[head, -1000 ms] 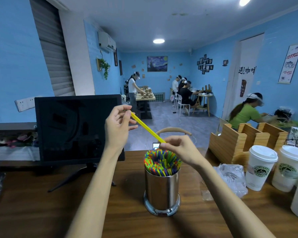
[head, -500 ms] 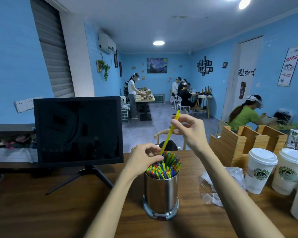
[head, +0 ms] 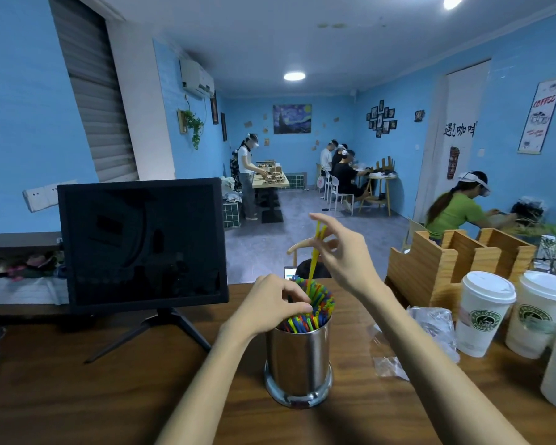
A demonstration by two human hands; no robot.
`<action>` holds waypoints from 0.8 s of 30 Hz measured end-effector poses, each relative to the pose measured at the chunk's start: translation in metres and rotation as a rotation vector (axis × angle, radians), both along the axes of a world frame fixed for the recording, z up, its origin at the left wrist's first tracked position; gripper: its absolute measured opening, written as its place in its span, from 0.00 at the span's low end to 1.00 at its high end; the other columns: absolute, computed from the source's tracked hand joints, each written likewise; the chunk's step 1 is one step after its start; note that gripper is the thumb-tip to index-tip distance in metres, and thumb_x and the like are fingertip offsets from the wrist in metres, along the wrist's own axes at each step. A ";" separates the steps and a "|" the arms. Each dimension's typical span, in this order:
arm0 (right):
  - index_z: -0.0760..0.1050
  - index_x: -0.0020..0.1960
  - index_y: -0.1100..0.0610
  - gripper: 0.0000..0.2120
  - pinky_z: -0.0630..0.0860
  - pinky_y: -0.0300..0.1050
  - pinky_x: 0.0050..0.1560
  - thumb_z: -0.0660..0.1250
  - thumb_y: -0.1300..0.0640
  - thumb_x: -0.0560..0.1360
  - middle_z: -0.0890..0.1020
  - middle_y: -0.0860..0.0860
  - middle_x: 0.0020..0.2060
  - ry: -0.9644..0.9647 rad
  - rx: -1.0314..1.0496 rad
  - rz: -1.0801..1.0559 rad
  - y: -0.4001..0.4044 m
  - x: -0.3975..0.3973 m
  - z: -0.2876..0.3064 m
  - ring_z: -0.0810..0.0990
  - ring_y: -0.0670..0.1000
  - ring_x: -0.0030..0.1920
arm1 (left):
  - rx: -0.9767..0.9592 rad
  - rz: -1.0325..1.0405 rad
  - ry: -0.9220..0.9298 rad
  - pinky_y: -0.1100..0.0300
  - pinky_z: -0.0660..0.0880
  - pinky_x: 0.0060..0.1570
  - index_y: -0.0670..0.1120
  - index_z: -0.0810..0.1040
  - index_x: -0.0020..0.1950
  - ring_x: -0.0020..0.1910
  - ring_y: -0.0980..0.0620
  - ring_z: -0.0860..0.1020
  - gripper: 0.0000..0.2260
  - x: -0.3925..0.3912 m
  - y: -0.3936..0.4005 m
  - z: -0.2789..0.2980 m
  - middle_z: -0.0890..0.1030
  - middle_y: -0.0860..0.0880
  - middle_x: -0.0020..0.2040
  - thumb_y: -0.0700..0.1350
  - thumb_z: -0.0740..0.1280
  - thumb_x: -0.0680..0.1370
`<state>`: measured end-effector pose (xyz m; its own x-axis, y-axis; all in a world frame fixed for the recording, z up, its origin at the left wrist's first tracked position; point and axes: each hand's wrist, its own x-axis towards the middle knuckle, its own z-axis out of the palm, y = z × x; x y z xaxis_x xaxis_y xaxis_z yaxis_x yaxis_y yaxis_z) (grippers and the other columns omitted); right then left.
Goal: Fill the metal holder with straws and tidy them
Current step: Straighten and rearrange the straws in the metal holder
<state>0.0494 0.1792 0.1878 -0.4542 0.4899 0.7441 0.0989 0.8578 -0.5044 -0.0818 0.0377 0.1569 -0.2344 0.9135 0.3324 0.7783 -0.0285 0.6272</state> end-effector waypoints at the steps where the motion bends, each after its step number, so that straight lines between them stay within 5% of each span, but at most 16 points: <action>1: 0.75 0.69 0.48 0.19 0.82 0.53 0.45 0.71 0.56 0.79 0.83 0.47 0.44 -0.054 0.009 0.012 -0.002 -0.004 -0.005 0.84 0.46 0.39 | 0.005 0.009 -0.002 0.72 0.66 0.34 0.50 0.88 0.43 0.31 0.64 0.73 0.02 0.000 0.000 0.000 0.78 0.65 0.27 0.47 0.78 0.72; 5: 0.82 0.55 0.49 0.07 0.80 0.54 0.50 0.68 0.51 0.79 0.85 0.46 0.48 -0.305 0.036 0.059 -0.008 -0.017 -0.037 0.83 0.48 0.44 | 0.041 0.067 0.023 0.78 0.66 0.41 0.49 0.88 0.45 0.36 0.71 0.76 0.04 0.001 -0.001 0.002 0.83 0.59 0.36 0.44 0.78 0.72; 8: 0.83 0.47 0.51 0.15 0.78 0.55 0.47 0.62 0.45 0.78 0.86 0.49 0.42 -0.471 -0.034 0.001 -0.007 -0.015 -0.049 0.82 0.53 0.44 | 0.088 0.087 0.004 0.78 0.68 0.46 0.51 0.88 0.47 0.40 0.71 0.79 0.06 -0.001 -0.004 0.000 0.87 0.56 0.41 0.43 0.78 0.72; 11: 0.82 0.44 0.57 0.10 0.77 0.56 0.44 0.64 0.55 0.78 0.84 0.56 0.39 -0.590 -0.021 0.054 -0.004 -0.016 -0.052 0.81 0.58 0.42 | 0.141 0.070 -0.116 0.73 0.75 0.48 0.50 0.88 0.52 0.45 0.65 0.83 0.11 -0.004 -0.006 -0.001 0.87 0.56 0.45 0.37 0.76 0.74; 13: 0.82 0.48 0.56 0.08 0.76 0.51 0.45 0.64 0.59 0.78 0.84 0.53 0.43 -0.551 -0.032 0.111 -0.002 -0.016 -0.051 0.81 0.55 0.45 | 0.152 0.061 -0.115 0.69 0.78 0.50 0.51 0.88 0.52 0.46 0.64 0.83 0.14 -0.004 -0.006 0.000 0.87 0.56 0.46 0.34 0.74 0.74; 16: 0.82 0.62 0.50 0.12 0.78 0.40 0.54 0.67 0.52 0.81 0.84 0.44 0.53 -0.373 -0.121 0.144 0.001 -0.011 -0.053 0.81 0.42 0.52 | 0.149 0.083 -0.104 0.66 0.79 0.50 0.56 0.87 0.50 0.44 0.62 0.84 0.16 -0.002 -0.006 0.001 0.87 0.57 0.45 0.35 0.75 0.73; 24: 0.83 0.59 0.51 0.10 0.76 0.33 0.52 0.69 0.53 0.80 0.84 0.45 0.53 -0.225 -0.149 0.062 -0.005 0.007 -0.055 0.82 0.42 0.51 | 0.271 0.212 -0.086 0.61 0.78 0.51 0.54 0.87 0.47 0.41 0.66 0.82 0.07 0.003 -0.004 -0.009 0.84 0.61 0.34 0.47 0.80 0.70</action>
<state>0.0566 0.1745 0.1333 -0.6322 0.5528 0.5430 0.1727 0.7836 -0.5967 -0.0788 0.0341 0.1477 -0.4474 0.7227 0.5268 0.7291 -0.0463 0.6828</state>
